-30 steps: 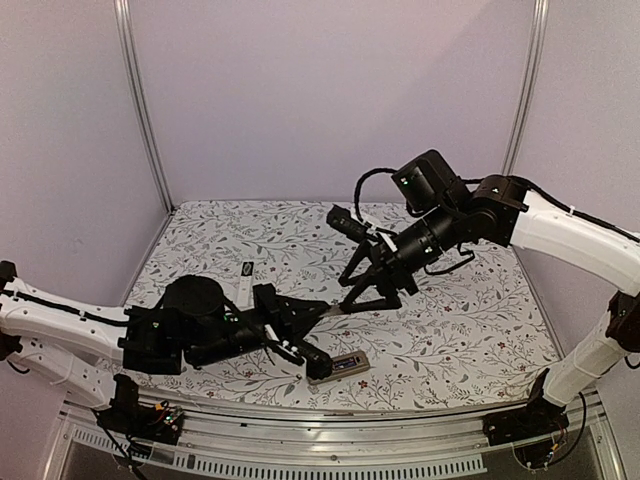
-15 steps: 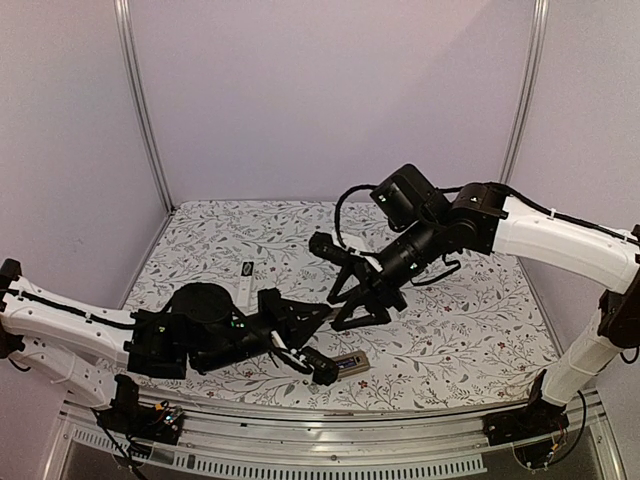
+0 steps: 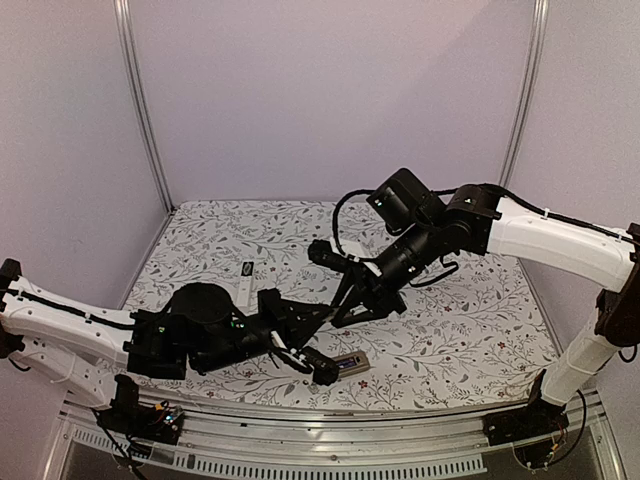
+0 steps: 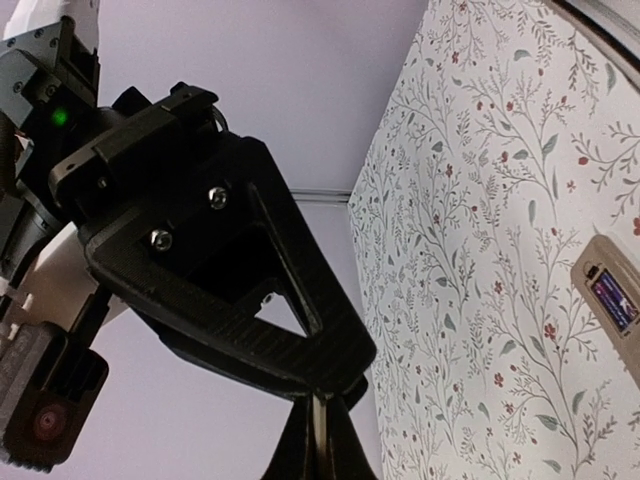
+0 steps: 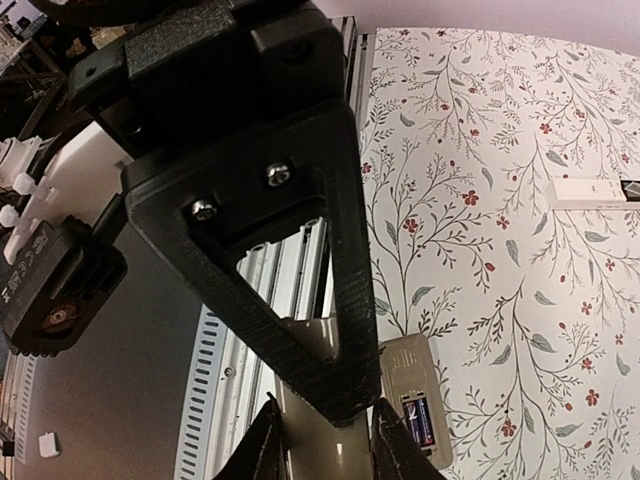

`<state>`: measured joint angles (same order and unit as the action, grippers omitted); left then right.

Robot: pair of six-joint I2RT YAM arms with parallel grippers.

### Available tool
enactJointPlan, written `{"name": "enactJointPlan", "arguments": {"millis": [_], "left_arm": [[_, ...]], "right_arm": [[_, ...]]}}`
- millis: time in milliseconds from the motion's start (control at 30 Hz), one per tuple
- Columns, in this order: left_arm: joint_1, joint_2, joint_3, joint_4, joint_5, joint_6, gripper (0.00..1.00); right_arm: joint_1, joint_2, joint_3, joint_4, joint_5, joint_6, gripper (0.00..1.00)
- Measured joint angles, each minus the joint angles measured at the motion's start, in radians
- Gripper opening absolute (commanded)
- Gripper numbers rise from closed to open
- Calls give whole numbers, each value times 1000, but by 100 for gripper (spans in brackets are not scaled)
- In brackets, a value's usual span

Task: Load the batteries into the remote control
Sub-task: Pass from the left arm to the right

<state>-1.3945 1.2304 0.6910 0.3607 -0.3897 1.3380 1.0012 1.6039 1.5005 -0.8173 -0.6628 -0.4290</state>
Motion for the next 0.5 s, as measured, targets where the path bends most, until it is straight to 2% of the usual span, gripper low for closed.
{"name": "enactJointPlan", "arguments": {"millis": [300,433,500], "left_arm": [[-2,-3,0,-7,8,-16,1],[-2,-4,7,-24,7,-49,19],[-2,-4,9,-38,3,-68,21]], "right_arm": [[0,0,0,-4,-11,-16,9],[0,0,0,-3,-9,-14,7],[0,-3,-5,1,-3,-14,5]]}}
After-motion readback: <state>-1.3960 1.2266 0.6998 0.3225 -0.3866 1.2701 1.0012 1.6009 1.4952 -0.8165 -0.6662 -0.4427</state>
